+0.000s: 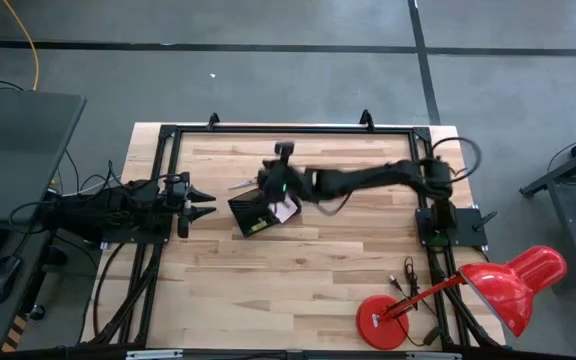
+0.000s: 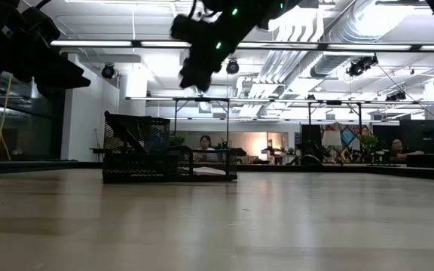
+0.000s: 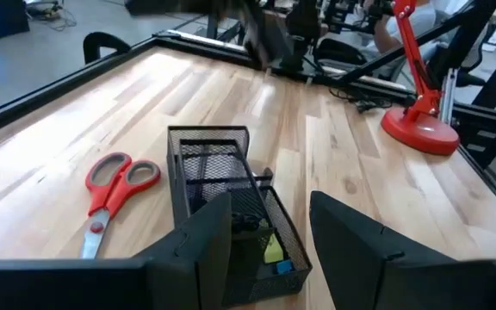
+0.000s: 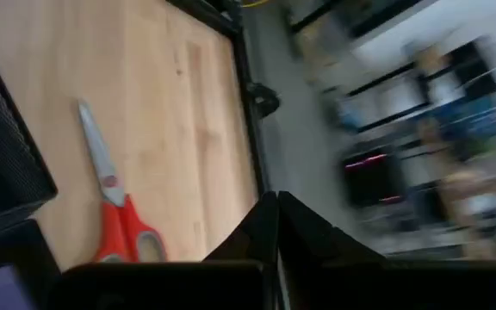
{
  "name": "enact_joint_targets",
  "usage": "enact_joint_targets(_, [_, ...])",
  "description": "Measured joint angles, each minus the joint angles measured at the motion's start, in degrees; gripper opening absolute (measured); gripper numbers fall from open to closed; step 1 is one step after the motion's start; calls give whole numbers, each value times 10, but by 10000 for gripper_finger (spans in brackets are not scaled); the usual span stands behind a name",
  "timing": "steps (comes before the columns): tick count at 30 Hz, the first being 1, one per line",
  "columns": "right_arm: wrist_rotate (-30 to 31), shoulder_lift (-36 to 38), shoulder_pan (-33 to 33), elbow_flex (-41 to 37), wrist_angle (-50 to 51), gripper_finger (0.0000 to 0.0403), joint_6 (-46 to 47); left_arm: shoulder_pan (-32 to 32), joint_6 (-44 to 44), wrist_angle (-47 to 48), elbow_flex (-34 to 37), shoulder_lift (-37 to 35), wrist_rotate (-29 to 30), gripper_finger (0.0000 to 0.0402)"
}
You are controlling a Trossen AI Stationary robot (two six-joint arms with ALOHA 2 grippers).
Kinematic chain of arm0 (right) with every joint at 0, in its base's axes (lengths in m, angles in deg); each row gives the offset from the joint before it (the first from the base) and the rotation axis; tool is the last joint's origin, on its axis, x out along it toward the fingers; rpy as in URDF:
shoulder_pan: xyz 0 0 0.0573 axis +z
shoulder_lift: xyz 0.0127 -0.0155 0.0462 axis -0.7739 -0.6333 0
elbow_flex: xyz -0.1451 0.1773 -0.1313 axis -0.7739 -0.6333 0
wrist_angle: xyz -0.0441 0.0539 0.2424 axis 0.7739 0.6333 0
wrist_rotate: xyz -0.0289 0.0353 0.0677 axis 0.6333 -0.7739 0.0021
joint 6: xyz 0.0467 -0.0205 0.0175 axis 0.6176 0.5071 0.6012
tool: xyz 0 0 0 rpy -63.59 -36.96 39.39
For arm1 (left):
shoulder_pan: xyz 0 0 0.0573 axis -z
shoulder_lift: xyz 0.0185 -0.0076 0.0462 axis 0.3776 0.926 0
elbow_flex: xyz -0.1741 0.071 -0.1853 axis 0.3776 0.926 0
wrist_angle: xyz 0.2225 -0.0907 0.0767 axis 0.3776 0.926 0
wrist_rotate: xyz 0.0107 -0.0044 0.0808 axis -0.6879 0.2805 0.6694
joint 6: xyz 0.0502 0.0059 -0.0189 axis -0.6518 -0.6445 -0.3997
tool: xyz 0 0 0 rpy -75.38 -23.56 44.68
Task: Pick and place office supplies into organizer
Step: Put the red scissors into the black desk organizer
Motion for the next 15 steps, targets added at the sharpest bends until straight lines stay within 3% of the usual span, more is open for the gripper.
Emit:
enact_joint_targets(5, [-284,21,-77,102,218,0,210,0,1,-1,0,0,0,145])
enact_joint_targets(10, [-377,-8,-140,178,385,4,216,0,4,4,0,0,-18,145])
enact_joint_targets(15, [-502,-23,-174,191,413,53,200,0,0,-19,0,0,-31,145])
